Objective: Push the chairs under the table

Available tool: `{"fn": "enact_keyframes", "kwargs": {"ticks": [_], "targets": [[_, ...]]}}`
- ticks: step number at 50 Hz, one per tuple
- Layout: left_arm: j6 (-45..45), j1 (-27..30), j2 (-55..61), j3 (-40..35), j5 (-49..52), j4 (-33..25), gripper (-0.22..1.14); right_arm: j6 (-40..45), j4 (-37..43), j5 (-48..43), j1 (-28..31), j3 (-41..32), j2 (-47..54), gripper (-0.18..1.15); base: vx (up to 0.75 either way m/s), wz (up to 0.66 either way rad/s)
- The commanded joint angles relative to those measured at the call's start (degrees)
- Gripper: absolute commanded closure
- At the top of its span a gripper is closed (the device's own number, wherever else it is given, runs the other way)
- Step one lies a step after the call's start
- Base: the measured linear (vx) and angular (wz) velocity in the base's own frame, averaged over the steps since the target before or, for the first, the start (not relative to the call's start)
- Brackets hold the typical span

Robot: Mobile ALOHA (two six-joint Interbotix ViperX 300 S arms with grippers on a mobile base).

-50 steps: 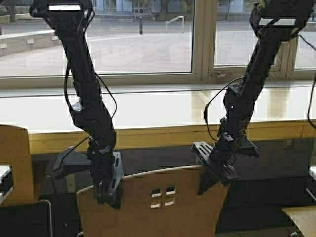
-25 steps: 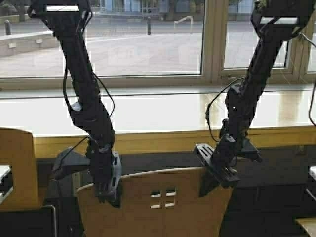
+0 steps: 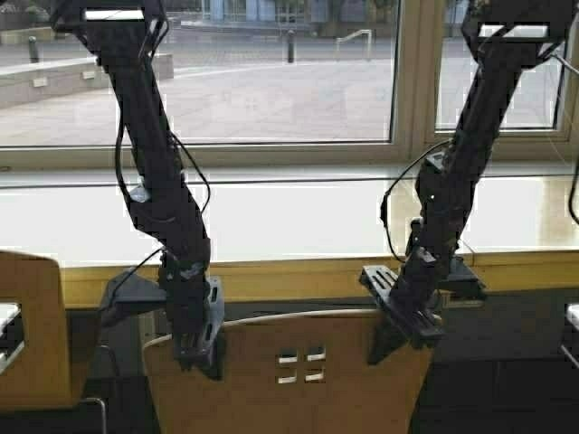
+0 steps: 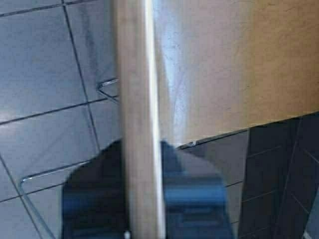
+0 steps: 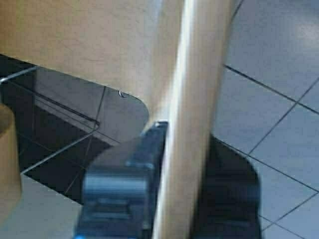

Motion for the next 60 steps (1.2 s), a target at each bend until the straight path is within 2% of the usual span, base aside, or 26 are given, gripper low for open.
{"fn": "enact_keyframes", "kwargs": {"ticks": [1, 17, 27, 60], "targets": [[1.76, 2.29, -2.37, -1.67, -0.70, 1.05, 0.88, -2.81, -0.62, -0.26, 4.31, 0.53, -0.09, 0.93, 0.22, 0.03], [1.76, 2.37, -2.02, -2.29, -0.35, 1.49, 0.88, -2.55, -0.53, -1.41, 4.48, 4.13, -0.88, 0.93, 0.21, 0.00], [1.76, 2.81, -1.67, -3.25, -0.35, 1.58, 0.88, -2.55, -0.44, -1.49, 4.13, 1.05, 0.62, 0.93, 0.21, 0.07], [1.85, 4.22, -0.44, -3.25, 0.09, 1.58, 0.88, -2.72, -0.70, -1.49, 4.48, 0.09, 0.97, 0.93, 0.18, -0.02]]}}
